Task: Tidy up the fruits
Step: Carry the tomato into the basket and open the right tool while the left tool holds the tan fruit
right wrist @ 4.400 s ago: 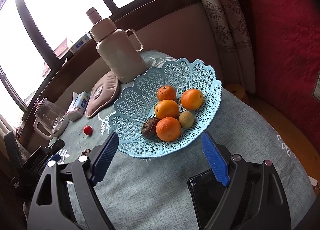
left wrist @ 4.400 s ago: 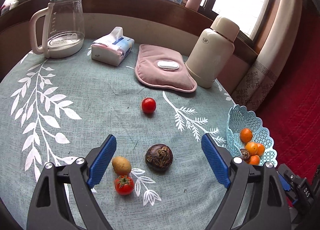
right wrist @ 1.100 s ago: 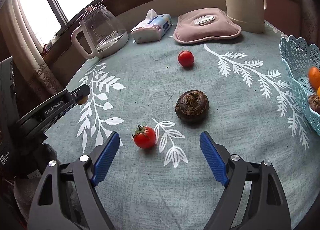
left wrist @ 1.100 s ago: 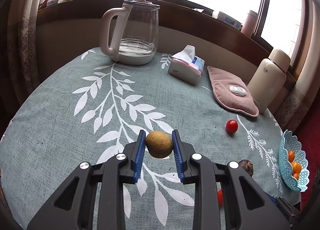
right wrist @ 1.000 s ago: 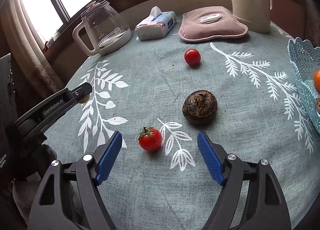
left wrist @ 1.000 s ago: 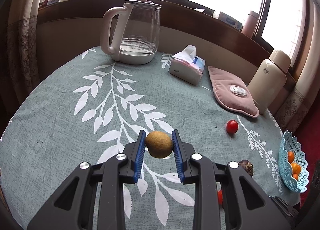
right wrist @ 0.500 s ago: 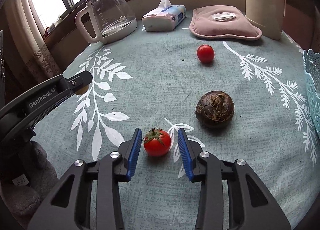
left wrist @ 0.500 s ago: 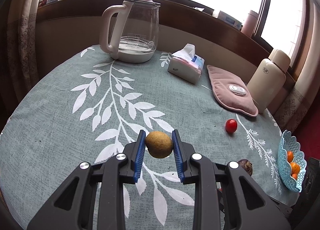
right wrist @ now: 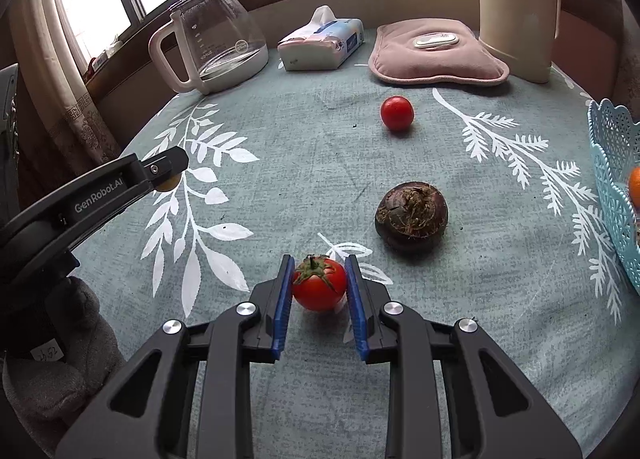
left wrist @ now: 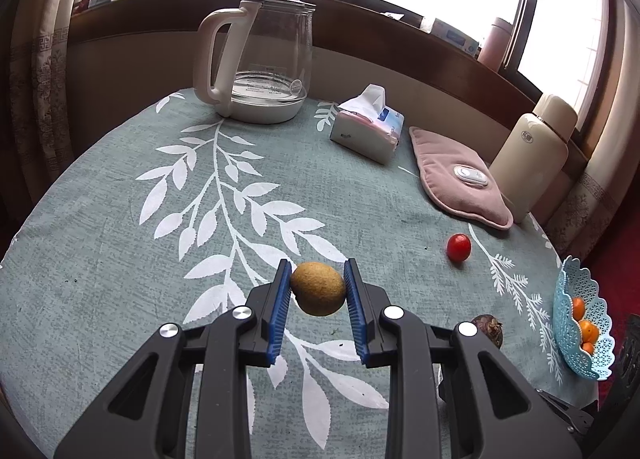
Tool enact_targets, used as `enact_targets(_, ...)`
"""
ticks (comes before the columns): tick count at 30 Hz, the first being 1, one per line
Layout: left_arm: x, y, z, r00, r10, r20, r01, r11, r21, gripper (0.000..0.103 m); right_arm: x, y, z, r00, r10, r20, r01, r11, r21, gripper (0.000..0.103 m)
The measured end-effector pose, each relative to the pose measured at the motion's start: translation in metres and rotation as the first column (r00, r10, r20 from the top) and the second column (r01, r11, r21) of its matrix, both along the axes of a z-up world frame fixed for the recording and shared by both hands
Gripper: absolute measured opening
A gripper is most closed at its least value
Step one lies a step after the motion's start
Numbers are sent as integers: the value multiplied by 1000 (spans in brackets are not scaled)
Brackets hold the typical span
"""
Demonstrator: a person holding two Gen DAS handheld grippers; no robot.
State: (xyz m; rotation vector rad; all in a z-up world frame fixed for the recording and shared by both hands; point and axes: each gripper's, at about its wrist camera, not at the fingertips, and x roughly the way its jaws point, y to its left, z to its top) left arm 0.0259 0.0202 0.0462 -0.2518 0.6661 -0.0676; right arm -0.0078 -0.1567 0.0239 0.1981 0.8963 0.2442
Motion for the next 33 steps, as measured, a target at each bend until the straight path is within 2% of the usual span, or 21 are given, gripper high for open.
enact_targets(18, -6, -16, 2, 996, -88, 14, 88, 996, -14, 27, -24, -53, 21, 991, -131, 25, 130, 990, 52, 26)
enact_targets(33, -10, -28, 1, 989, -145, 7, 145, 989, -29, 27, -44, -100, 29, 967, -250, 37, 249, 967, 48, 26)
